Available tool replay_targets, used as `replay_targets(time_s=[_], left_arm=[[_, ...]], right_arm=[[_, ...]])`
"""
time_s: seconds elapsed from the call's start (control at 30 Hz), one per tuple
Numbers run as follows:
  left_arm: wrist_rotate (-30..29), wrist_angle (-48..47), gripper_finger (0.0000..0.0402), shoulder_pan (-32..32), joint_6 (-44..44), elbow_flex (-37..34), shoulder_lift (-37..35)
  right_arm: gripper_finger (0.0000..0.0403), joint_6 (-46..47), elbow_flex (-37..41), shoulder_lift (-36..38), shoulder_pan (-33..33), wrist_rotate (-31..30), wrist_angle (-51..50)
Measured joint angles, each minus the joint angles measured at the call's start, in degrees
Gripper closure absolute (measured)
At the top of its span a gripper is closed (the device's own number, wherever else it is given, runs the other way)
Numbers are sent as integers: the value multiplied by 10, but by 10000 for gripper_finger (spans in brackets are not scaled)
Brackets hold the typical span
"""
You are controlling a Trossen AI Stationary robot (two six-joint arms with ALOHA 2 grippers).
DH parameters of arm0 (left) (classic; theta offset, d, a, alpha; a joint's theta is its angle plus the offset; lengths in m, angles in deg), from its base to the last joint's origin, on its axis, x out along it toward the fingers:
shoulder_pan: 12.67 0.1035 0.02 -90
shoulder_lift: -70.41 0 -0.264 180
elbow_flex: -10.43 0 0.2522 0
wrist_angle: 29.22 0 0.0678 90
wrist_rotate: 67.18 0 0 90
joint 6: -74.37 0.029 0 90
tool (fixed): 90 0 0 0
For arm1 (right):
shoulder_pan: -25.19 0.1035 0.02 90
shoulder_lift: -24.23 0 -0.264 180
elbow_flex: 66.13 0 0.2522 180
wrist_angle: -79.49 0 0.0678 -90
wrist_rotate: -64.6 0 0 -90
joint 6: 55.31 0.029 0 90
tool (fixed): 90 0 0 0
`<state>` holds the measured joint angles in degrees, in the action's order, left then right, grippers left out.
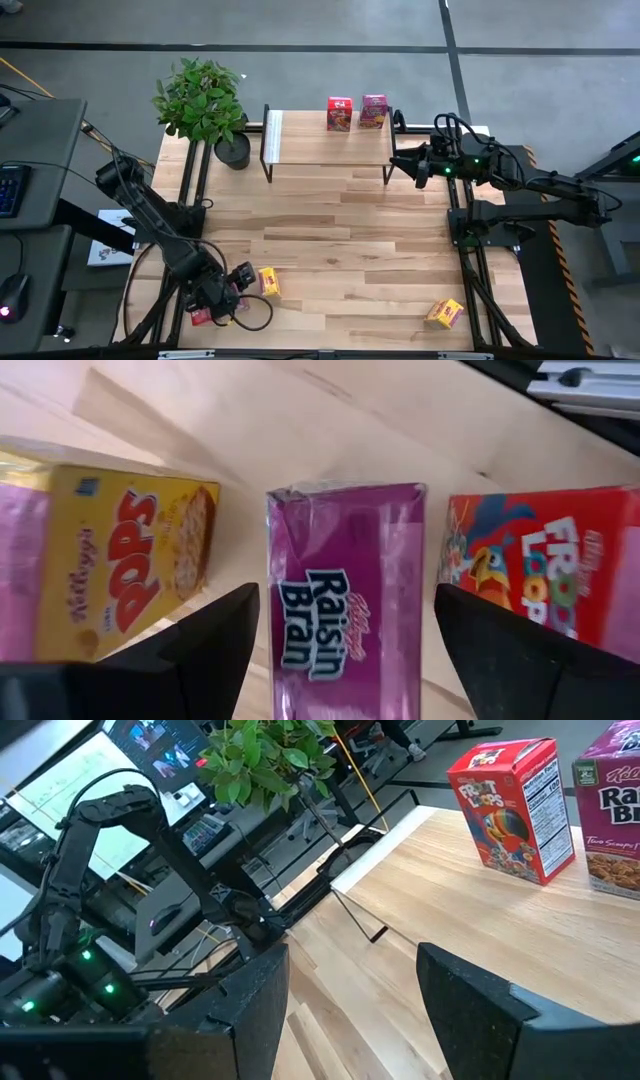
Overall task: Stack cereal on shelf
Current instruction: Put the purple cereal box on the shelf
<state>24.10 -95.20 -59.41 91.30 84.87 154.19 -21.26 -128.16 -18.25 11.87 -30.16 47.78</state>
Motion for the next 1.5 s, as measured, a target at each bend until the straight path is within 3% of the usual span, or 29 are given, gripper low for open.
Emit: replay_targets(time_s=[0.17, 0.73, 1.1, 1.27, 1.5], left_arm=[[33, 14, 108, 11, -18, 0, 28], [31, 44, 113, 26, -23, 0, 55], [25, 43, 203, 26, -23, 0, 24], [29, 27, 235, 26, -65, 0, -20], [31, -131, 249, 35, -138, 93, -98]], right_arm=[[190, 0, 0, 0, 0, 0, 0], [190, 0, 0, 0, 0, 0, -2], [190, 0, 0, 0, 0, 0, -15], [190, 0, 0, 0, 0, 0, -16], [190, 4, 0, 0, 0, -1, -13]])
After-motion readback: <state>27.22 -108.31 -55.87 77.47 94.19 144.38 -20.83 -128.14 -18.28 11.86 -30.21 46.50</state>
